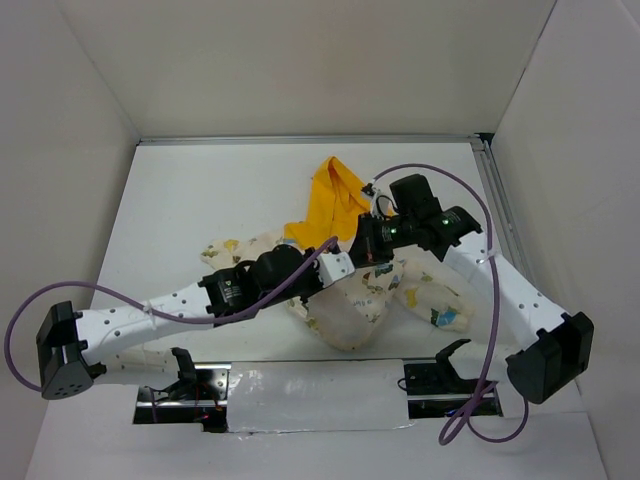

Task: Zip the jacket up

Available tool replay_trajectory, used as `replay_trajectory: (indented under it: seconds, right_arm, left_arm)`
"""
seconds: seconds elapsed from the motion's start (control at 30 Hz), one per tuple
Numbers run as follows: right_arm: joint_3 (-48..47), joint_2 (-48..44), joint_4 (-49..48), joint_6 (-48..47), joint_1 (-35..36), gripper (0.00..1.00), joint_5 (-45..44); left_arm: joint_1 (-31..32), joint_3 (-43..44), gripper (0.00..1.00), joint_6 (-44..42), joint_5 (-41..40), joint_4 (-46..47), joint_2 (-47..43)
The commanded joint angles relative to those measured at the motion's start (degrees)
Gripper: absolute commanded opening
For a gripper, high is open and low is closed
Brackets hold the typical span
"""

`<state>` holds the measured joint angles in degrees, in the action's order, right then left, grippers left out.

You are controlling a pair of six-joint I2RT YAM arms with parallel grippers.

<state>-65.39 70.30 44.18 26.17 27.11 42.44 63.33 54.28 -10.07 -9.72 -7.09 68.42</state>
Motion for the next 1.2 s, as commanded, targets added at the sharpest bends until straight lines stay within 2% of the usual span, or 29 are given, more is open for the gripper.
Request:
replay_trajectory:
  seconds: [0.0,0.07,0.17,0.27,0.3,0.37,0.4,0.5,0.6,0.73,0.83,0.9,0.93,0.97,1.03,1.17]
  right_arm:
    - [-5.10,0.45,-2.44,0.02,1.71,0.00,-17.61]
    - [-7.03,1.15,-2.61,-0.16,2.94,0.00,-24.64]
    - [-10.11,2.73,-0.16,-0.51,3.73,0.00,-30.11]
    - [-13.18,5.36,3.18,-1.56,6.45,0.00,-41.70]
    - [-14.15,6.42,6.41,-2.35,7.59,0.00,-49.39]
    - [-16.70,9.76,8.98,-4.80,10.92,0.00,-55.68]
    - [-16.10,10.29,8.47,-5.08,12.16,0.00,-62.41]
    - [-16.70,14.23,6.54,-5.61,14.11,0.00,-67.29]
    - [-20.91,21.50,6.70,-4.12,12.36,0.00,-74.41]
    - [-28.20,32.15,3.37,-2.72,5.95,0.00,-74.43]
    - [-38.74,42.17,2.31,-1.74,0.06,0.00,-77.14]
    - [-50.84,51.13,3.26,-2.01,-5.38,0.00,-76.54]
    - [-61.16,54.38,6.06,-2.26,-7.23,0.00,-74.88]
    - [-66.14,60.07,7.92,-1.83,-9.86,0.00,-74.69]
    - [-73.36,63.10,6.89,-3.75,-11.46,0.00,-74.08]
    - [-65.15,57.86,-2.86,-6.75,-12.44,0.02,-67.94]
  left_arm:
    - [0.48,-0.40,0.00,-0.83,3.90,6.04,-3.21]
    - [0.57,-0.84,0.00,-0.83,5.05,6.39,-4.17]
    - [0.48,-1.63,0.00,0.39,4.36,5.78,-5.14]
    - [0.74,-2.07,0.00,0.57,4.62,5.69,-5.41]
    - [0.83,-2.07,0.00,0.57,3.83,5.69,-5.41]
    - [0.83,-1.90,0.00,0.23,2.60,5.95,-4.71]
    - [0.92,-1.64,0.00,0.22,2.25,5.78,-4.44]
    - [1.27,-1.28,0.00,0.22,2.77,5.60,-4.00]
    - [1.62,-1.81,0.00,1.01,4.09,5.43,-5.57]
    - [1.80,-3.83,0.00,3.29,4.44,4.90,-8.13]
    - [1.88,-5.84,0.00,5.93,5.75,4.11,-8.92]
    - [2.15,-6.47,0.00,8.38,6.37,2.70,-8.75]
    - [2.15,-7.86,0.00,9.61,7.51,2.70,-8.66]
    - [2.32,-8.92,0.00,12.06,8.04,3.57,-8.66]
    - [2.32,-11.73,0.00,14.45,10.84,5.41,-8.31]
    - [2.76,-12.27,0.00,20.42,8.24,1.92,-3.75]
